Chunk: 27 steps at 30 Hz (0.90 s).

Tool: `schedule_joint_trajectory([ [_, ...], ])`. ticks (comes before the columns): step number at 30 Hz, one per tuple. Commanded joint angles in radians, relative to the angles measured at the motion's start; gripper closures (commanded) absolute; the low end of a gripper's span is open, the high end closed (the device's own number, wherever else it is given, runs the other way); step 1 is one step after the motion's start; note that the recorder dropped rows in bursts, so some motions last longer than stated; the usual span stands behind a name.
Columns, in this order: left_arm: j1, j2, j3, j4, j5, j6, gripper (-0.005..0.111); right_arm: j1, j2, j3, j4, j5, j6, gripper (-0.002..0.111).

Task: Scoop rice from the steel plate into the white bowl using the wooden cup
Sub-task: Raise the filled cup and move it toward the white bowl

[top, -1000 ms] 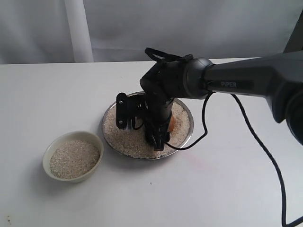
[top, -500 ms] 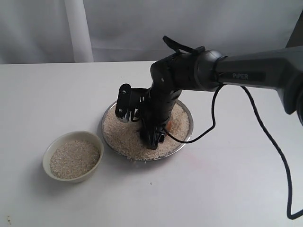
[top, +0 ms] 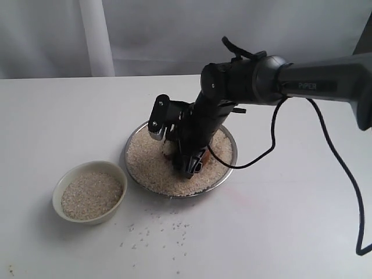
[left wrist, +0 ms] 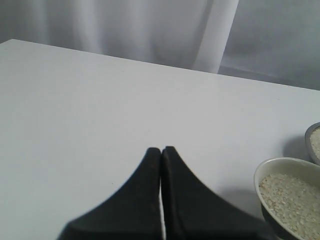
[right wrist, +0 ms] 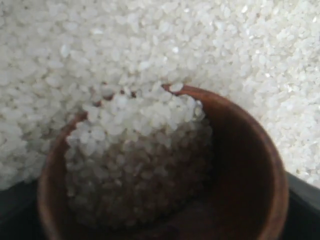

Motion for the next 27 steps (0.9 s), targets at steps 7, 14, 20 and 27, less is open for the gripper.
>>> schedule_joint_trajectory([
  [7, -0.006, 0.0, -0.004, -0.006, -0.006, -0.002, 0.107, -0.056, -0.05, 0.002, 0.287, -0.017, -0.229, 0.108],
  [14, -0.006, 0.0, -0.004, -0.006, -0.006, -0.002, 0.107, -0.084, -0.054, 0.002, 0.424, -0.014, -0.33, 0.108],
  [20, -0.006, 0.0, -0.004, -0.006, -0.006, -0.002, 0.107, -0.086, -0.057, 0.002, 0.421, 0.013, -0.333, 0.108],
  [27, -0.006, 0.0, -0.004, -0.006, -0.006, -0.002, 0.107, -0.084, -0.062, 0.002, 0.387, 0.044, -0.333, 0.108],
])
